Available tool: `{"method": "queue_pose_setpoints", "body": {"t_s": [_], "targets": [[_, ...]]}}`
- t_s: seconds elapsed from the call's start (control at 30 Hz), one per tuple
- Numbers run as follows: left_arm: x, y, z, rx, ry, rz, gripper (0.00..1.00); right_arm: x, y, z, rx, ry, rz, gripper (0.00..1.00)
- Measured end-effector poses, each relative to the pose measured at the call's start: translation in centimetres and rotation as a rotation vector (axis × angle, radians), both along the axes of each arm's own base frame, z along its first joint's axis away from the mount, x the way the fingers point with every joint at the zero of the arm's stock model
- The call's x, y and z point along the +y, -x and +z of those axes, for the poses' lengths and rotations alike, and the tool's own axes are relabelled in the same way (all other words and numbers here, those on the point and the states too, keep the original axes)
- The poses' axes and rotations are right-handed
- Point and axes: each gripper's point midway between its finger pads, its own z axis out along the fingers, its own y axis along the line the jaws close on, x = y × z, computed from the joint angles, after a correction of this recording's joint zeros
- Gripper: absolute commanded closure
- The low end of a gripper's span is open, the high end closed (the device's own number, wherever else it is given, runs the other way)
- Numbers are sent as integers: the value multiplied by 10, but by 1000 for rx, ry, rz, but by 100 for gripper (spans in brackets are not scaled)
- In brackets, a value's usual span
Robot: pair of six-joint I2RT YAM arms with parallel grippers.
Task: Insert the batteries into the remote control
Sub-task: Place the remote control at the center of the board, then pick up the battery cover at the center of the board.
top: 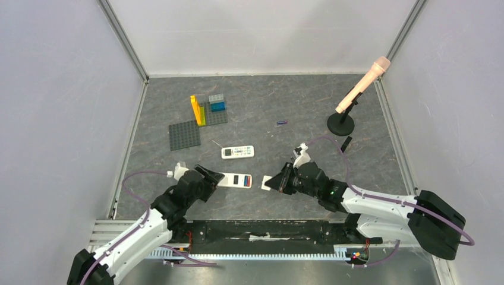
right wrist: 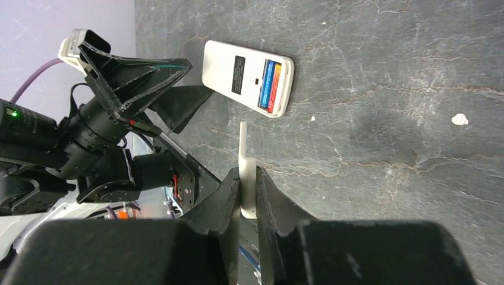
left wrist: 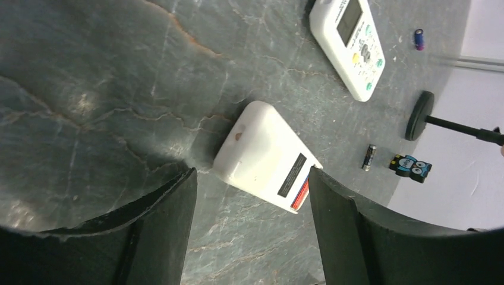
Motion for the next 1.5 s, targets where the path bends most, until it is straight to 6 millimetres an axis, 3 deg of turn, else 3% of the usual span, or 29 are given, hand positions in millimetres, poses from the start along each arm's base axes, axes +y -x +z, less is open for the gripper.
{"method": "queue_pose_setpoints", "body": {"t_s": [0.17, 0.4, 0.6, 0.8, 0.93, 1.13, 1.3, 1.5], "targets": [[6, 13, -5, 111, -60, -5, 25, 3, 0, -1, 17, 2, 26, 84], [-2, 29, -1, 252, -121, -100, 27, 18, 1, 16, -19, -15, 123, 80], [-40, 21, 39, 96, -69, -356, 28, 32, 9, 24, -34, -64, 255, 94], [-55, 10, 67, -33, -103, -493, 28, 35, 5, 22, -45, -6, 287, 77], [-49, 6, 69, -56, -174, -505, 28, 38, -10, 14, -58, 127, 235, 62], [-42, -8, 79, -84, -260, -491, 28, 55, 0, -16, -93, 396, 284, 34], [-32, -13, 77, -64, -324, -458, 28, 48, -2, -42, -130, 632, 319, 32], [-20, -14, 74, -41, -377, -432, 28, 39, -10, -67, -139, 843, 364, 39]]}}
